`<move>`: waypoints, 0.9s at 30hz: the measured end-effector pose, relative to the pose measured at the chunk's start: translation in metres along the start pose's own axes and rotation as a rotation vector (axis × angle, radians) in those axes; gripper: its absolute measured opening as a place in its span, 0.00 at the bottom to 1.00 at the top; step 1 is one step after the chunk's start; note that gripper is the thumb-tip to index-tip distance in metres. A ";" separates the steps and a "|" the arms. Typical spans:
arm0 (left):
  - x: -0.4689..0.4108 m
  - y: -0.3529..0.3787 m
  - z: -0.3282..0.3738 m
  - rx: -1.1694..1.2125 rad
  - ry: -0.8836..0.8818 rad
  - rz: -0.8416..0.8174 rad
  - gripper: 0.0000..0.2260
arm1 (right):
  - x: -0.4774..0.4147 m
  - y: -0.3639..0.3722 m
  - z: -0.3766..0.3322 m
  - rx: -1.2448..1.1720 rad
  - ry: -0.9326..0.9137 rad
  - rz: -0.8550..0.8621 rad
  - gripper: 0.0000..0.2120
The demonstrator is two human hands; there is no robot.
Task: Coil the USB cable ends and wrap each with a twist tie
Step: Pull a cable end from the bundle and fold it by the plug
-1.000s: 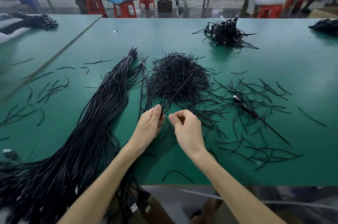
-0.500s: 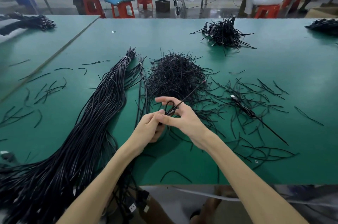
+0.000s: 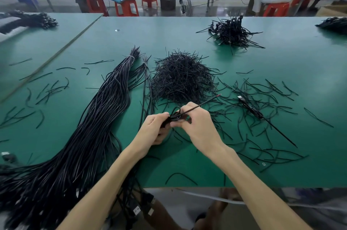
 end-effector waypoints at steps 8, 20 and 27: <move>0.003 0.003 0.011 -0.162 0.192 0.002 0.23 | 0.002 -0.004 -0.013 0.200 -0.114 0.021 0.18; 0.022 0.004 0.047 -0.497 0.243 -0.108 0.13 | 0.007 -0.019 -0.017 0.100 -0.024 -0.021 0.12; 0.028 0.009 0.047 -0.448 0.221 -0.092 0.05 | 0.008 -0.017 -0.034 0.258 -0.168 -0.072 0.08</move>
Point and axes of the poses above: each hand's wrist, its own x-axis away from the middle knuckle, its own y-axis out of the palm, z = x × y, the point moved 7 cm from there along -x, towards the middle knuckle
